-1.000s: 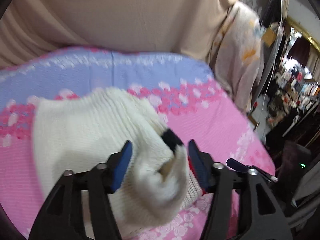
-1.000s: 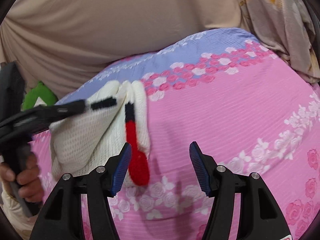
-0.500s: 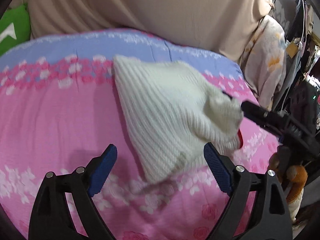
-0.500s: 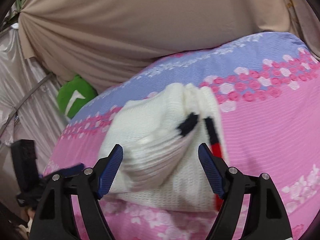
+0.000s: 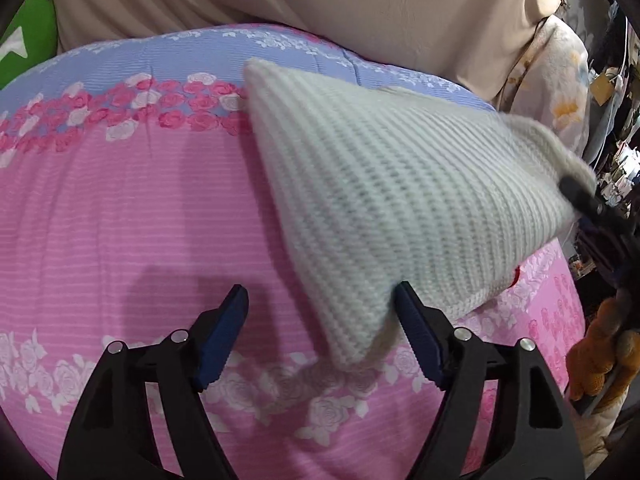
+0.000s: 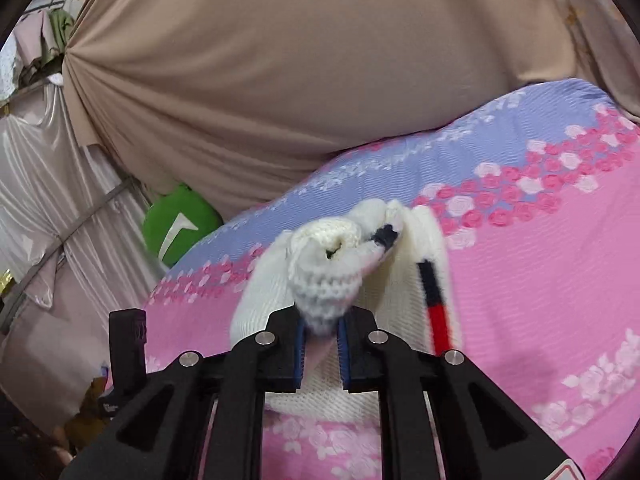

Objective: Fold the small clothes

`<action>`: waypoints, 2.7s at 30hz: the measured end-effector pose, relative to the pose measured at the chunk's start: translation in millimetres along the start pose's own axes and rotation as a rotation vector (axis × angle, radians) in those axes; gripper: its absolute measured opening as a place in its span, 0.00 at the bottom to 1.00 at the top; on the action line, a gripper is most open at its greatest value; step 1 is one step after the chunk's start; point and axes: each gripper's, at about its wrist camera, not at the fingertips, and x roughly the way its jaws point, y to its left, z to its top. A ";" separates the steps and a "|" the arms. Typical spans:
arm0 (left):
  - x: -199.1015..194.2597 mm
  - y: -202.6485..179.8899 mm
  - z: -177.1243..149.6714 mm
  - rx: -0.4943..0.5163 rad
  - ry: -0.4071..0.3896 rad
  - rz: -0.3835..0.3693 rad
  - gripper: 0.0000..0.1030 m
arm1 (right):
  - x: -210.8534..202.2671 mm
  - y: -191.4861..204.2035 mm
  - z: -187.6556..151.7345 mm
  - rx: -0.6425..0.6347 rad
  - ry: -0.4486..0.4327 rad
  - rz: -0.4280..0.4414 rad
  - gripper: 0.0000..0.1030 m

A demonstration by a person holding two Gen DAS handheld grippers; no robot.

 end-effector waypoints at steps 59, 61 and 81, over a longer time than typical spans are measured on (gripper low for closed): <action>29.2 -48.2 9.2 0.062 0.009 0.094 0.80 | 92.1 -8.1 75.3 -0.144 0.110 -0.144 0.10; 31.5 -47.1 9.6 0.057 0.016 0.088 0.80 | 109.8 -27.2 62.9 -0.112 0.168 -0.185 0.11; 20.1 -57.2 25.3 0.093 -0.038 0.096 0.84 | 38.3 -28.2 -21.9 -0.081 0.214 -0.227 0.28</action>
